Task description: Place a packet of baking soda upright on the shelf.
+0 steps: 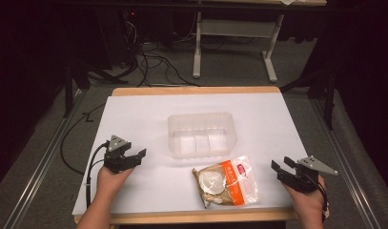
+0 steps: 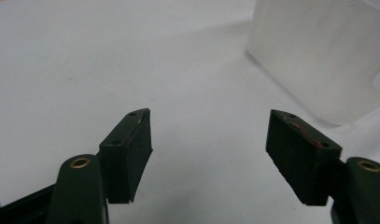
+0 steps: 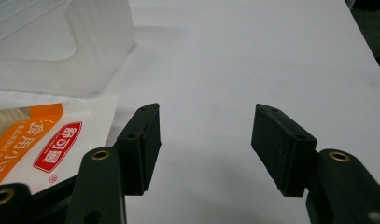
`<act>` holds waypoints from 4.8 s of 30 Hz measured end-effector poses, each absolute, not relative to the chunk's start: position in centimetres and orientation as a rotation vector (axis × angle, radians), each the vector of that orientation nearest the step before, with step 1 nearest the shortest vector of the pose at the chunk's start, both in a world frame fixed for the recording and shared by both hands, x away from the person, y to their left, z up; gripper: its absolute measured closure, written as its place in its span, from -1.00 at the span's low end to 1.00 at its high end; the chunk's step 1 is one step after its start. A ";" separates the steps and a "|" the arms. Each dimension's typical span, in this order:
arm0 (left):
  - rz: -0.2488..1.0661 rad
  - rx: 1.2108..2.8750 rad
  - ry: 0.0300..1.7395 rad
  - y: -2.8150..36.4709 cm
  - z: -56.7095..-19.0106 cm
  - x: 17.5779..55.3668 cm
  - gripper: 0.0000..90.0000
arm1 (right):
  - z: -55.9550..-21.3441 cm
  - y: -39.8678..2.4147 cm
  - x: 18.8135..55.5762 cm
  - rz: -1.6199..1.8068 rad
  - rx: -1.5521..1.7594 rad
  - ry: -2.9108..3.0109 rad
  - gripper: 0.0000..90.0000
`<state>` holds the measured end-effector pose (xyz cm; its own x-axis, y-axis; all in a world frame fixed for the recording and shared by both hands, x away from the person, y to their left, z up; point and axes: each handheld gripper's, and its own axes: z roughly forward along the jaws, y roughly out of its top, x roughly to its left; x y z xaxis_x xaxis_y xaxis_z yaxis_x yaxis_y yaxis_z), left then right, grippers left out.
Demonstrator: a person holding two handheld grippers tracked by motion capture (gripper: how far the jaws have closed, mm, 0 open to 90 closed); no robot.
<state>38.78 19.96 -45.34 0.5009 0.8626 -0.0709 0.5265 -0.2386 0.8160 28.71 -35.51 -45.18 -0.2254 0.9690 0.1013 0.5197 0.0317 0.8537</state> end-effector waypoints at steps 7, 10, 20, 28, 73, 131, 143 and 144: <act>0.536 1.942 1.082 19.0 -44.9 38.2 -0.31 | -45.3 -35.4 28.8 1.128 1.505 1.805 -0.08; 0.531 1.956 1.075 18.8 -44.9 38.2 -0.32 | -45.4 -35.3 28.8 1.144 1.505 1.816 -0.08; 0.527 1.973 1.056 18.6 -44.9 38.1 -0.33 | -45.2 -35.0 28.8 1.144 1.526 1.825 -0.23; 0.529 1.992 1.041 18.3 -45.0 38.1 -0.34 | -44.9 -34.5 28.7 1.128 1.523 1.814 -0.37; 0.541 2.043 1.007 17.7 -45.2 37.9 -0.36 | -47.1 -28.0 29.2 1.122 1.475 2.182 -0.68; 0.563 2.085 0.975 17.2 -45.3 37.8 -0.36 | -44.6 -25.1 26.8 1.373 1.280 2.282 0.20; 0.569 2.086 0.974 17.3 -45.2 37.7 -0.36 | -43.0 -26.1 26.4 1.376 1.274 2.180 1.00; 0.569 2.085 0.975 17.3 -45.2 37.7 -0.36 | -42.9 -26.2 26.4 1.372 1.278 2.174 1.00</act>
<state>37.70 17.32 -45.21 0.6109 0.7881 0.0758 0.4537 -0.4268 0.7823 26.41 -26.18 -42.95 -0.5742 0.7899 0.2154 0.5341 0.1620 0.8297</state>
